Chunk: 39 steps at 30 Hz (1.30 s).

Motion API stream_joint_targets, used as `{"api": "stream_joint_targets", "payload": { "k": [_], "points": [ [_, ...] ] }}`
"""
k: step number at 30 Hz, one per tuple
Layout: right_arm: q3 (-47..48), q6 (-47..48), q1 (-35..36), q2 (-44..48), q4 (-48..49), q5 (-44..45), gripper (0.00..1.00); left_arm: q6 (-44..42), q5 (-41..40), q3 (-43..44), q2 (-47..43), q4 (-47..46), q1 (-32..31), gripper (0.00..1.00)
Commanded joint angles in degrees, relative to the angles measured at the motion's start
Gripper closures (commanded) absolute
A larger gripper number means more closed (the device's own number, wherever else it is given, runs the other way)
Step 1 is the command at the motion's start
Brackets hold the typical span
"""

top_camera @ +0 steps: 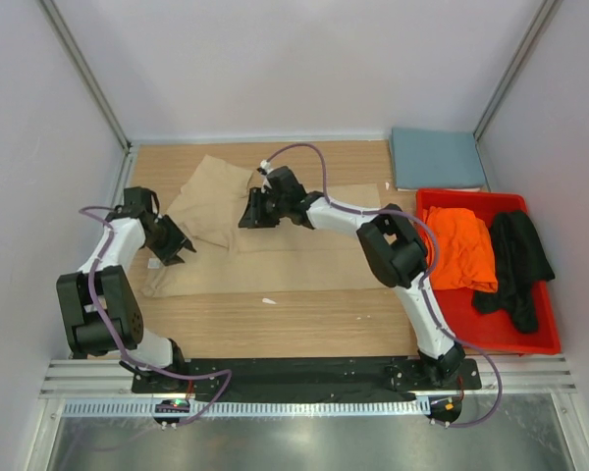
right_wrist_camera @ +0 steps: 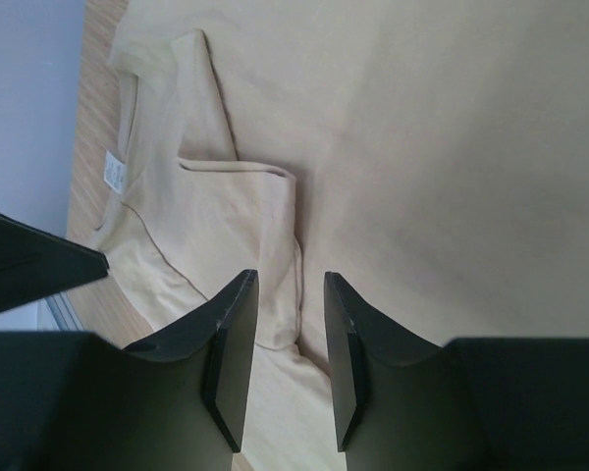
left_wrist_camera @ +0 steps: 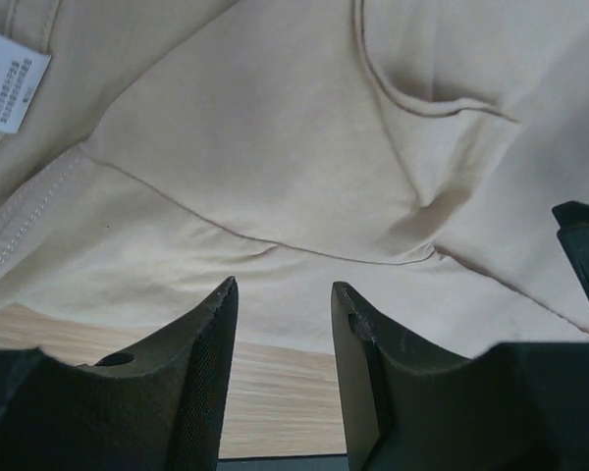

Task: Fold and stack the t-shirts
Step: Fold the tshirt

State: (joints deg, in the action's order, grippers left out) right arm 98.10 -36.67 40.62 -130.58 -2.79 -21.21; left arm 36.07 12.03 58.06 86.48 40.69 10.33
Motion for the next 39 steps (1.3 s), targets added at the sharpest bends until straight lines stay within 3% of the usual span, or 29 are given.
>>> {"api": "stream_joint_targets", "payload": {
  "k": [1, 18, 34, 39],
  "points": [
    [5.6, -1.5, 1.1, -1.4, 5.8, -0.6, 0.62, 0.7, 1.4, -3.1, -3.6, -3.2, 0.3, 0.56],
    [18.3, -1.8, 2.8, -13.6, 1.5, -1.2, 0.66, 0.2, 1.5, -7.4, 0.5, -5.5, 1.4, 0.58],
    [18.0, -2.5, 3.3, -14.2, 0.9, -4.5, 0.69, -0.3, 1.3, -6.0, 2.1, -5.7, 3.3, 0.58],
    [19.7, -1.0, 3.3, -13.5, -1.2, -2.5, 0.79, -0.5, 0.1, -6.4, 3.4, -5.5, 3.4, 0.59]
  ]
}}
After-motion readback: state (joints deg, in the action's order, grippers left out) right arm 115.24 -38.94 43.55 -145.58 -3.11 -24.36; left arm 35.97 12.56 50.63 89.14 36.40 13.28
